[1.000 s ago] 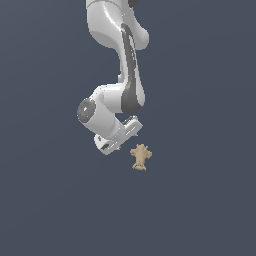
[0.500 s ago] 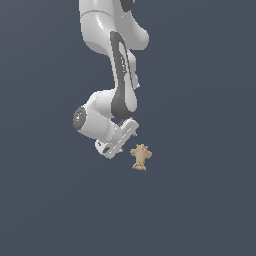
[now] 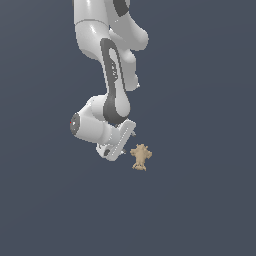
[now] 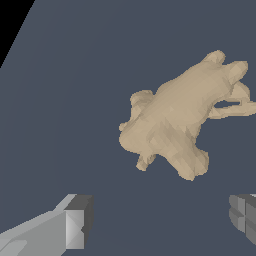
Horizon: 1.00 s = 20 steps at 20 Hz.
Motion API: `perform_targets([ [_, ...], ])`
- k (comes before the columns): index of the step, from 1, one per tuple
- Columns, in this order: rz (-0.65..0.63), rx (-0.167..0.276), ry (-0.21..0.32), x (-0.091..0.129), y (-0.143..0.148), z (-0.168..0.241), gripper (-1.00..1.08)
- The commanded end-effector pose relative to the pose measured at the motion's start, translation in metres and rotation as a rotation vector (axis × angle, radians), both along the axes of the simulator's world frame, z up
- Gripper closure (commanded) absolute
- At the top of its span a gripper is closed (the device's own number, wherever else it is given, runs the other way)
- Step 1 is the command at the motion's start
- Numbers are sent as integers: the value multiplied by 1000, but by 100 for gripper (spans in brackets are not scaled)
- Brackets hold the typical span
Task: Pick up the object and move it to a goal position.
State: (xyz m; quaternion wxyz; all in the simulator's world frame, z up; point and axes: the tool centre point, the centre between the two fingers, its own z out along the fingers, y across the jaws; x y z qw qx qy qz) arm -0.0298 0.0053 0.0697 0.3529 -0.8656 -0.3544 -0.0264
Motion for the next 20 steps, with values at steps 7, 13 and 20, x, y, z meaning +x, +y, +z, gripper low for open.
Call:
perform_targets([
  [7, 33, 69, -41, 0, 2, -5, -100],
  [13, 34, 73, -57, 2, 5, 1, -100],
  [20, 36, 78, -61, 2, 5, 1, -100],
])
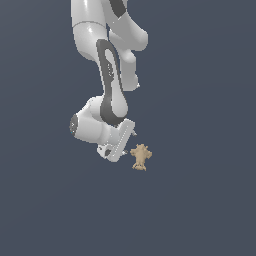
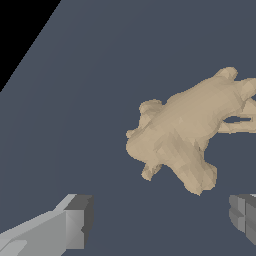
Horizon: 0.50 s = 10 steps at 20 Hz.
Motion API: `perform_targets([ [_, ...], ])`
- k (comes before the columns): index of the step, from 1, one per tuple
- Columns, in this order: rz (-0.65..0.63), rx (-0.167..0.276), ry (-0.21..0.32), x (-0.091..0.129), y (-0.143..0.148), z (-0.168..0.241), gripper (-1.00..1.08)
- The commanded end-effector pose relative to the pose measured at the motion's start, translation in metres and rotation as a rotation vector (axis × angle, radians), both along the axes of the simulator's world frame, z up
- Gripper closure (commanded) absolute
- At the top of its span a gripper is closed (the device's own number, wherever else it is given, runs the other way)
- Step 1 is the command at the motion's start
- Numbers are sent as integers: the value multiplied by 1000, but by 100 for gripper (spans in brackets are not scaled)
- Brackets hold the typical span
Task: Pick up the object and move it to a goal position.
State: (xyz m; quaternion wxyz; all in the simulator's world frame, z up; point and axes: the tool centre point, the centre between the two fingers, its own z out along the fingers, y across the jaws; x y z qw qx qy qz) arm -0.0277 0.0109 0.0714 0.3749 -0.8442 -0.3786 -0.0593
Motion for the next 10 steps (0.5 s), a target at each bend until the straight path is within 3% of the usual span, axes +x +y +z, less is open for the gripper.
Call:
perform_targets([
  [1, 2, 6, -4, 0, 0, 0, -100],
  [10, 31, 73, -53, 1, 0, -5, -100],
])
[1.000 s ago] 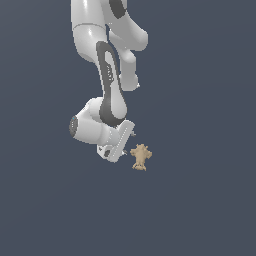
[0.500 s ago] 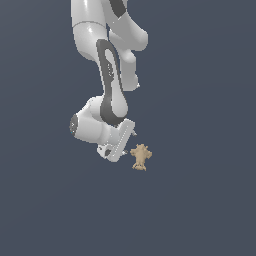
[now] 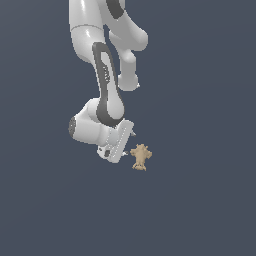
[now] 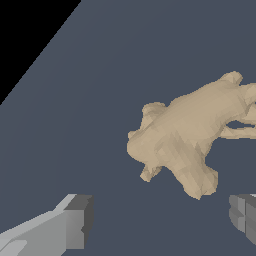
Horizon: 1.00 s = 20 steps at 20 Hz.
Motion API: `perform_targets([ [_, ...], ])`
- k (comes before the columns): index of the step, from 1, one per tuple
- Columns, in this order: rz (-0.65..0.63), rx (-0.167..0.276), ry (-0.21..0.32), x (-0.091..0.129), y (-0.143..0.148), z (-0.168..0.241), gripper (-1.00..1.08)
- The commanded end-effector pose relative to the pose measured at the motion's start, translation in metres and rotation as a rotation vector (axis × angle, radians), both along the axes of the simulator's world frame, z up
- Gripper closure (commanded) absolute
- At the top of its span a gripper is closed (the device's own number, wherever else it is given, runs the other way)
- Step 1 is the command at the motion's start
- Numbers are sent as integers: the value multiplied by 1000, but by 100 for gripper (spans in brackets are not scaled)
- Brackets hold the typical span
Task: Pick up the object and move it to a goal position.
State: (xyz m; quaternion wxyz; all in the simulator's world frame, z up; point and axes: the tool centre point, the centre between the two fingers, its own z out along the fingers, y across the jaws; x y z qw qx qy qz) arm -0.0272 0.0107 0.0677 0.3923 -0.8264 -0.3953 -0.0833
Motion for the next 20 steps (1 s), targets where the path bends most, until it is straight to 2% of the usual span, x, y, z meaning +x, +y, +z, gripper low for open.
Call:
perform_targets([
  [1, 10, 26, -20, 0, 0, -2, -100],
  [9, 52, 143, -125, 3, -1, -8, -100],
  [20, 94, 307, -323, 10, -5, -15, -100],
])
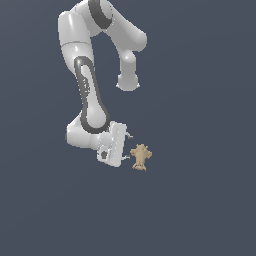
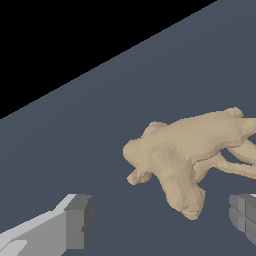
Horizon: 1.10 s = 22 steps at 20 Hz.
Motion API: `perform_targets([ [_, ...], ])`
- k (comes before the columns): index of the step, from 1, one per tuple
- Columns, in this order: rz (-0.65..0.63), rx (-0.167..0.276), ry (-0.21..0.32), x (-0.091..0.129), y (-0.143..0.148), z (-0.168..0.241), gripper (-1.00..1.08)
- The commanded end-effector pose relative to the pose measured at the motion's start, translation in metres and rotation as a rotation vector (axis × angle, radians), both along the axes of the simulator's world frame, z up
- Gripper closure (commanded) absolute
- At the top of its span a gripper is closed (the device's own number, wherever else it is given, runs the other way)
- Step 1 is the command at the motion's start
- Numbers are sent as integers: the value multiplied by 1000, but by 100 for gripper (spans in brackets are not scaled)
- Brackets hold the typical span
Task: Pick up the object and move it to a goal position.
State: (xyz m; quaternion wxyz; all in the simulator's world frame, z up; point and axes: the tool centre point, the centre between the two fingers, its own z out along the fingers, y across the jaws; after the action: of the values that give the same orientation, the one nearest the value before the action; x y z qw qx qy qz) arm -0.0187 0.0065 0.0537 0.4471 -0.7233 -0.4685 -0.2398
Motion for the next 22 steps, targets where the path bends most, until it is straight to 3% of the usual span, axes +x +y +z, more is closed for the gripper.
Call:
perform_targets([
  [1, 5, 37, -50, 2, -1, -1, -100],
  [12, 10, 143, -219, 9, -6, -4, -100],
  [17, 9, 163, -256, 11, -8, -5, -100],
  [22, 8, 166, -262, 11, -8, -5, -100],
])
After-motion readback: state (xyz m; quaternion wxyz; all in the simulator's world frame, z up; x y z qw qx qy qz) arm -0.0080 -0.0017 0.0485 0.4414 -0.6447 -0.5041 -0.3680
